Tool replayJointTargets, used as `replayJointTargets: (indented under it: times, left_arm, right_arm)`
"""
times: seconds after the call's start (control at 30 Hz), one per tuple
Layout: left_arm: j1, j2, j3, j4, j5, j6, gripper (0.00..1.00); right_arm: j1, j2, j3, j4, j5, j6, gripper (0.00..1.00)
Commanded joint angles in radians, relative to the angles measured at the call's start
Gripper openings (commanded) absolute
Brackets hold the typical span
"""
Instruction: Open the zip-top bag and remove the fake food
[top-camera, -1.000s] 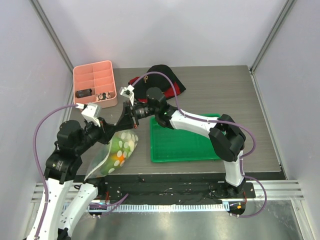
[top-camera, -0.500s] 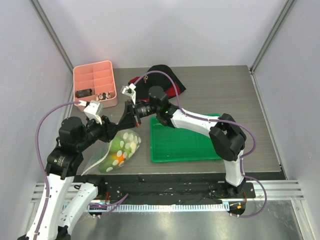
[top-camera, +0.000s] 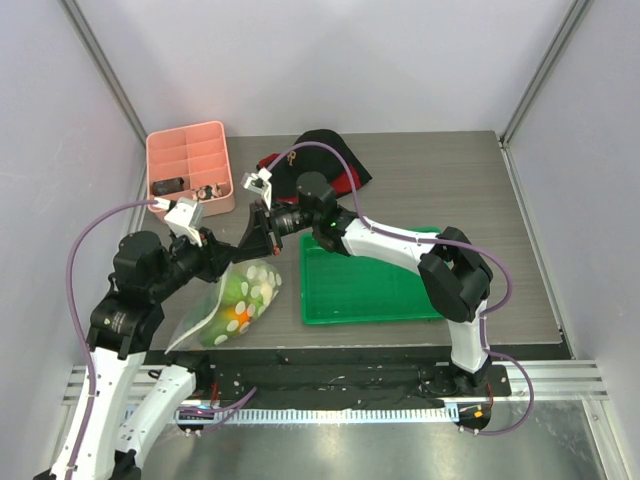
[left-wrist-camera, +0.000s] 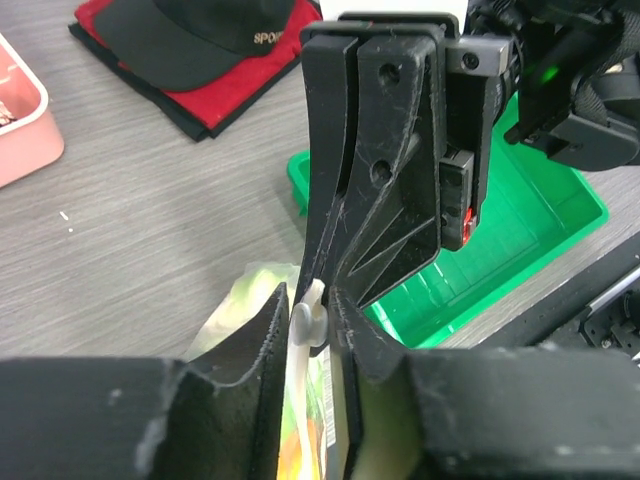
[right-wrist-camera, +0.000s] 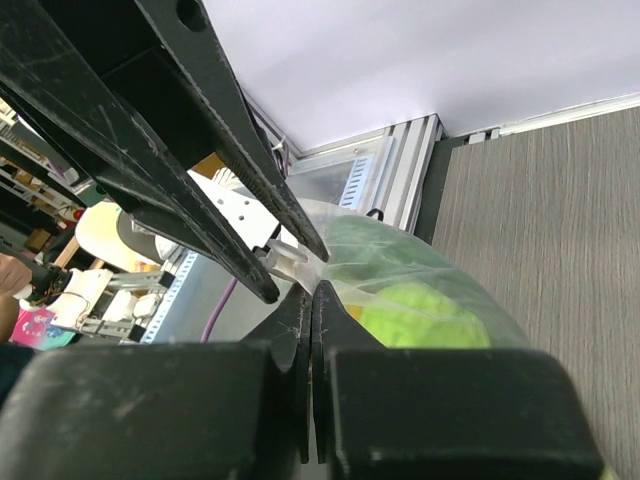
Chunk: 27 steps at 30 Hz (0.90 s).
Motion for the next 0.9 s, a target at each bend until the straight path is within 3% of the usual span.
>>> replayJointTargets:
  times: [0.0,0.13,0.37,0.5,0.57,0.63,0.87]
  left_arm:
    - [0.003,0.002,0.03,-0.026,0.02,0.037,0.24]
    - [0.004,0.004,0.024,-0.049,0.04,0.044,0.27]
    - [0.004,-0.01,0.032,-0.055,0.002,0.047,0.14]
    - [0.004,-0.018,0.05,-0.073,-0.01,0.051,0.14]
    - [0.003,-0.024,0.053,-0.075,-0.02,0.05,0.2]
    - [0.004,-0.022,0.063,-0.084,-0.024,0.051,0.21]
    - [0.004,-0.004,0.061,-0.096,-0.015,0.053,0.15]
  right_arm:
    - [0.006,-0.065,0.028,0.045,-0.011,-0.004,0.01]
    - [0.006,-0.062,0.026,0.065,-0.012,0.015,0.02]
    - [0.006,-0.062,0.02,0.06,-0.011,0.013,0.01]
    - [0.006,-0.065,0.02,0.043,-0.011,-0.005,0.01]
    - [0.006,-0.065,0.022,0.031,-0.007,-0.011,0.01]
    - [0.006,-0.065,0.025,0.028,-0.009,-0.016,0.01]
    - [0.006,-0.068,0.026,0.022,-0.01,-0.019,0.01]
